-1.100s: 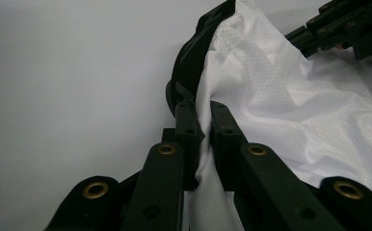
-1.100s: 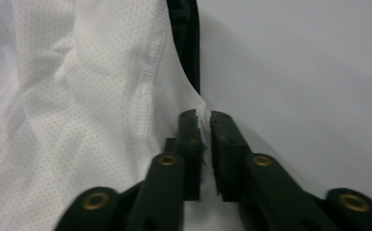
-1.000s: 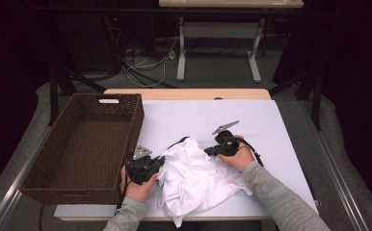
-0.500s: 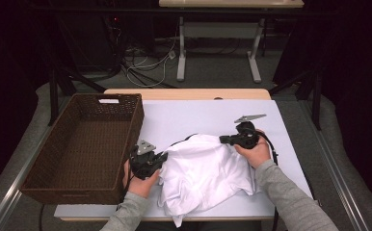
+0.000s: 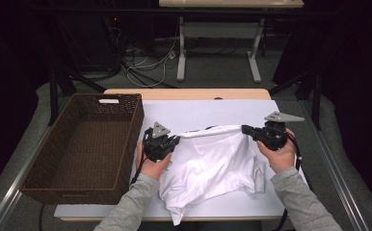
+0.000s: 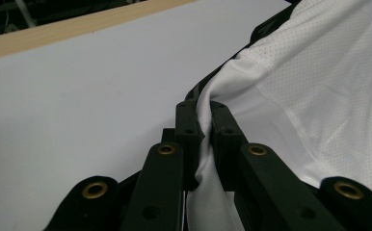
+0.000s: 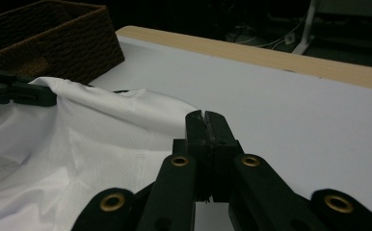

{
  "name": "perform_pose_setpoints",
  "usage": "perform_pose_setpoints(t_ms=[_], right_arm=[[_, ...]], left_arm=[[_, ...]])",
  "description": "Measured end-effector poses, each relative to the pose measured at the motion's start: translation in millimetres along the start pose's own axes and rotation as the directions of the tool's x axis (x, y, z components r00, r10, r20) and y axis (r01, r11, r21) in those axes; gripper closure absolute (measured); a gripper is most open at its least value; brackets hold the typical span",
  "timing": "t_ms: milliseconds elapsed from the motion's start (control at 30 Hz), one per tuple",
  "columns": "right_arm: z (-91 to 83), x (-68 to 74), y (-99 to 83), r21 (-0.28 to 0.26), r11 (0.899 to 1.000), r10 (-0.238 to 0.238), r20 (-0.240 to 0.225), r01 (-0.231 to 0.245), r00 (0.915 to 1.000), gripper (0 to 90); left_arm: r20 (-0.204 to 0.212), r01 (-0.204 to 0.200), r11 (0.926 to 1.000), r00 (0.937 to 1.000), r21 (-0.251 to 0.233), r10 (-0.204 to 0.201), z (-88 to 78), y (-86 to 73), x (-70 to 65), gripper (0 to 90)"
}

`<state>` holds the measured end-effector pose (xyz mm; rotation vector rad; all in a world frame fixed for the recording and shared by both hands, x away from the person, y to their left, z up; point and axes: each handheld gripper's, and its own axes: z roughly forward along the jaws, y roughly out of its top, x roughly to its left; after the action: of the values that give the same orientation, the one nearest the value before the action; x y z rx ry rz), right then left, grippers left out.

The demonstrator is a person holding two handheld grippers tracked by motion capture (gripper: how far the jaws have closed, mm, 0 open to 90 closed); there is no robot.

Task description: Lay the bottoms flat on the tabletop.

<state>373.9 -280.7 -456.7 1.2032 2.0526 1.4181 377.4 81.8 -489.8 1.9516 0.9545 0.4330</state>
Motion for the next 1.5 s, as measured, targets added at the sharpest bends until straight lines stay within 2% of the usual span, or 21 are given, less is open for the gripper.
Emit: perform_pose_setpoints(t_ms=[67,100,200,300,367,400,533,633,800,933,1000,1133,1200,1267,1367,1433,1467,1500], right_arm=[[-9.2,4.3,-2.0,-0.012,1.000,-0.014,0.005,0.015,0.9999,89.9],[-13.0,6.6,-4.6,-0.015,1.000,-0.017,0.001,0.017,0.9999,89.9],[-20.7,13.7,-19.5,0.001,0.999,-0.034,0.000,0.034,0.9994,89.9],[-25.3,18.2,-39.9,0.029,0.999,-0.030,-0.007,0.031,0.9995,89.9],[-29.8,21.4,-52.1,0.028,1.000,-0.004,-0.022,0.004,0.9997,89.9],[-31.9,23.8,-58.0,0.021,1.000,0.005,-0.029,-0.004,0.9996,89.9],[-41.5,35.3,-79.7,0.035,0.999,0.023,-0.049,-0.022,0.9985,89.9],[-45.7,43.7,-94.2,0.061,0.998,0.007,-0.050,-0.004,0.9987,89.9],[-48.4,58.3,-112.5,0.120,0.992,-0.025,-0.061,0.032,0.9978,89.8],[-47.0,68.7,-123.1,0.142,0.989,-0.018,-0.089,0.030,0.9958,89.8],[-45.7,72.2,-127.6,0.157,0.987,-0.026,-0.088,0.040,0.9958,89.8],[-42.4,72.6,-133.5,0.194,0.980,-0.037,-0.087,0.053,0.9955,89.6],[-41.5,71.2,-134.6,0.200,0.978,-0.052,-0.080,0.067,0.9954,89.5],[-42.1,71.7,-135.5,0.200,0.978,-0.048,-0.060,0.059,0.9970,89.2],[-44.5,70.3,-134.3,0.200,0.978,-0.046,-0.062,0.057,0.9970,87.0],[-46.2,69.7,-132.3,0.183,0.982,-0.035,-0.064,0.046,0.9974,82.0],[-47.3,69.8,-130.8,0.172,0.984,-0.028,-0.067,0.039,0.9974,78.6],[-48.3,69.6,-129.5,0.159,0.986,-0.030,-0.065,0.040,0.9974,76.2]], left_arm=[[0.019,-0.011,0.9999,0.9998,0.002,0.011,1.9,1.6,-0.9,84.5],[0.031,-0.026,0.9995,0.9992,0.020,0.025,1.8,1.0,-1.3,84.5],[0.054,-0.039,0.9982,0.9979,0.044,0.037,4.6,-8.6,-4.7,84.4],[0.067,-0.054,0.9968,0.9965,0.059,0.050,4.1,-22.0,-10.2,84.4],[0.076,-0.066,0.9956,0.9953,0.066,0.061,0.7,-30.1,-14.2,84.4],[0.086,-0.054,0.9965,0.9951,0.064,0.049,-1.5,-34.2,-17.1,84.4],[0.108,-0.078,0.9945,0.9917,0.071,0.070,-13.4,-47.5,-24.0,84.2],[0.130,-0.070,0.9950,0.9897,0.071,0.060,-23.1,-58.3,-27.6,83.6],[0.131,-0.085,0.9934,0.9886,0.078,0.074,-34.2,-69.4,-35.9,82.2],[0.135,-0.082,0.9932,0.9884,0.083,0.070,-43.8,-77.8,-40.3,81.0],[0.143,-0.077,0.9929,0.9876,0.091,0.063,-48.1,-81.2,-41.4,79.1],[0.170,-0.035,0.9963,0.9852,0.079,0.021,-55.4,-87.2,-40.9,72.3],[0.169,-0.008,0.9972,0.9856,0.074,-0.004,-58.8,-89.6,-39.9,67.1],[0.164,0.008,0.9974,0.9862,0.072,-0.020,-61.9,-91.3,-38.6,62.6],[0.161,0.049,0.9972,0.9853,0.057,-0.057,-66.3,-92.1,-35.6,56.8],[0.154,0.080,0.9959,0.9843,0.042,-0.086,-69.1,-91.3,-34.0,54.1],[0.146,0.078,0.9963,0.9859,0.036,-0.082,-70.5,-90.7,-32.5,52.7],[0.141,0.106,0.9940,0.9840,0.025,-0.109,-72.5,-89.6,-31.9,51.2]])
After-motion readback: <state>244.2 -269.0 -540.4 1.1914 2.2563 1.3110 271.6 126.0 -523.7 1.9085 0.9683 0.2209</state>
